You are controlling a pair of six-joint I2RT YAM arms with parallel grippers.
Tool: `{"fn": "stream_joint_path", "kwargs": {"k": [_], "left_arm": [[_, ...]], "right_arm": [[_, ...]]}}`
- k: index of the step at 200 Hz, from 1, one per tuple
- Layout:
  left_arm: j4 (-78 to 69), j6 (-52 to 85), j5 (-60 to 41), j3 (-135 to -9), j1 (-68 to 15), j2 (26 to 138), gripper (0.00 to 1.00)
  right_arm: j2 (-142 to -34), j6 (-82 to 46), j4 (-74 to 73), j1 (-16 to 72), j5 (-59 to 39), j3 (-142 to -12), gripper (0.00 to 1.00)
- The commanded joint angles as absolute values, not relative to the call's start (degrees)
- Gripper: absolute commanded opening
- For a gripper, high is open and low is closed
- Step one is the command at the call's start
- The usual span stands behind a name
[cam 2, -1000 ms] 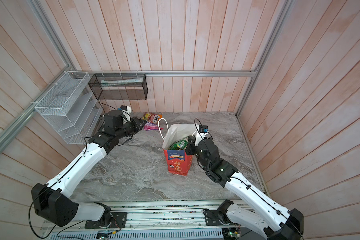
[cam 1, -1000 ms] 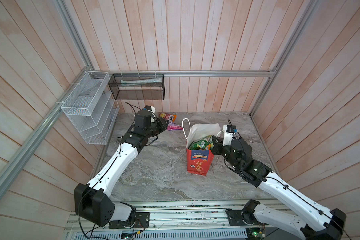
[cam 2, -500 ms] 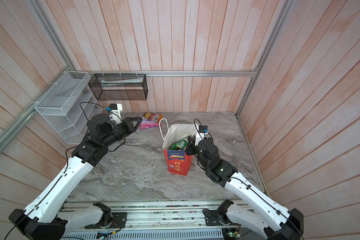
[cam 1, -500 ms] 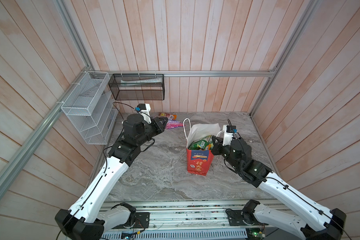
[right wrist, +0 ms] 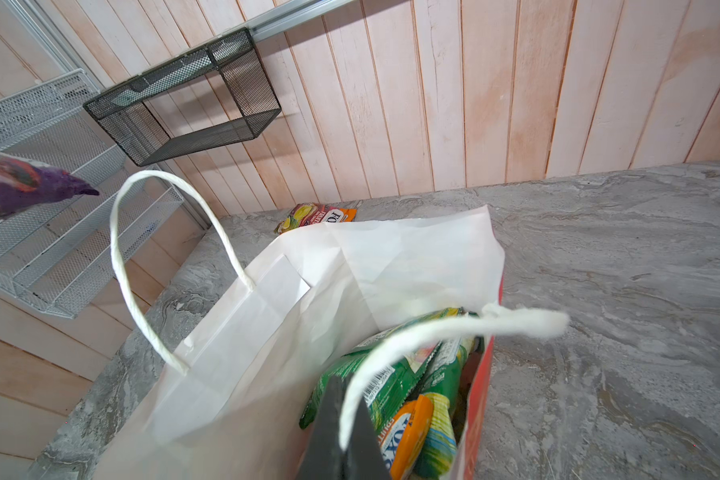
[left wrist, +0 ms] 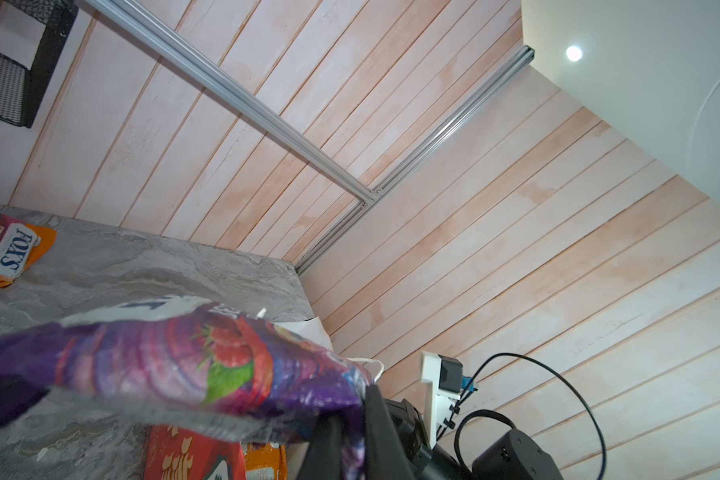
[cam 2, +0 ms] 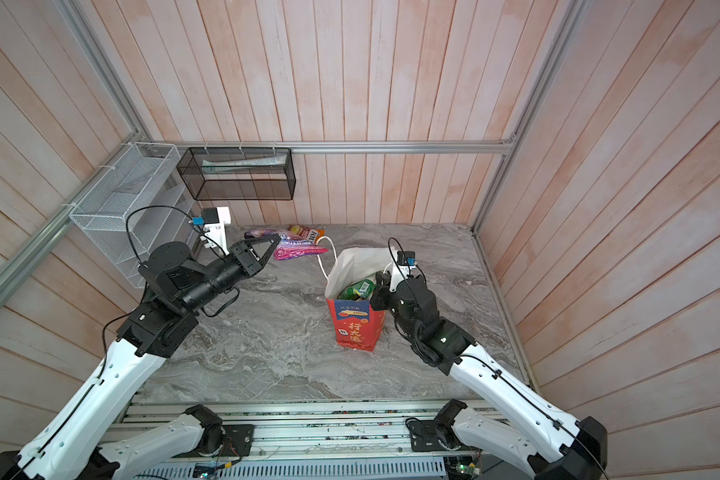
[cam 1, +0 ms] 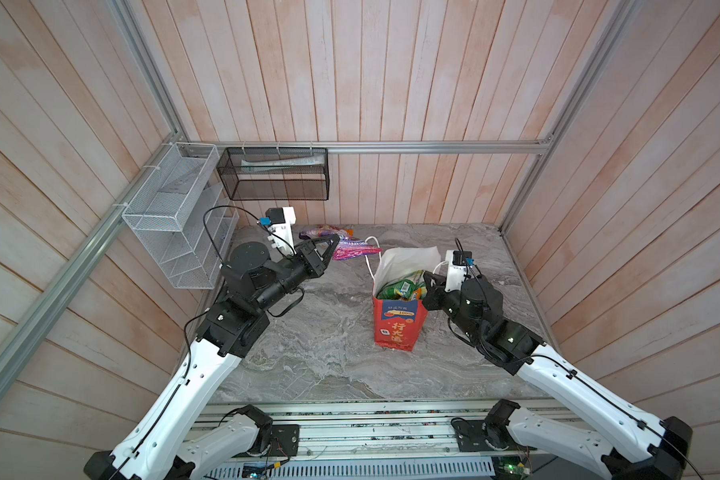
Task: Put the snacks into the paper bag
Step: 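Lift the purple packet with the left gripper over the bag opening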
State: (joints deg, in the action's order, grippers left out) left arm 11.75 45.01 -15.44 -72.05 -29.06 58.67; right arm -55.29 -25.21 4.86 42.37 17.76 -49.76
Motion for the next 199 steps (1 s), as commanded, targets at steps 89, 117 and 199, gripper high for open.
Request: {"fn": "stream_joint_path", "kwargs": {"k": [89,117,199], "left_arm": [[0.35,44.83,-24.29,-72.65,-36.95,63.84,0.00],[1.85,44.27,-23.59,-74.69,-40.22,68.22,0.00],[11.06,42.80,-14.69,-80.36,-45.08,77.36,0.00]], "right_arm": [[-55.39,-24.35,4.28,43.21,18.63,-51.24,0.00],[-55.31,-24.26,4.24,43.27,18.74,-51.23,0.00],[-54.91,-24.26,4.40,43.42,19.13,-51.24,0.00]]}}
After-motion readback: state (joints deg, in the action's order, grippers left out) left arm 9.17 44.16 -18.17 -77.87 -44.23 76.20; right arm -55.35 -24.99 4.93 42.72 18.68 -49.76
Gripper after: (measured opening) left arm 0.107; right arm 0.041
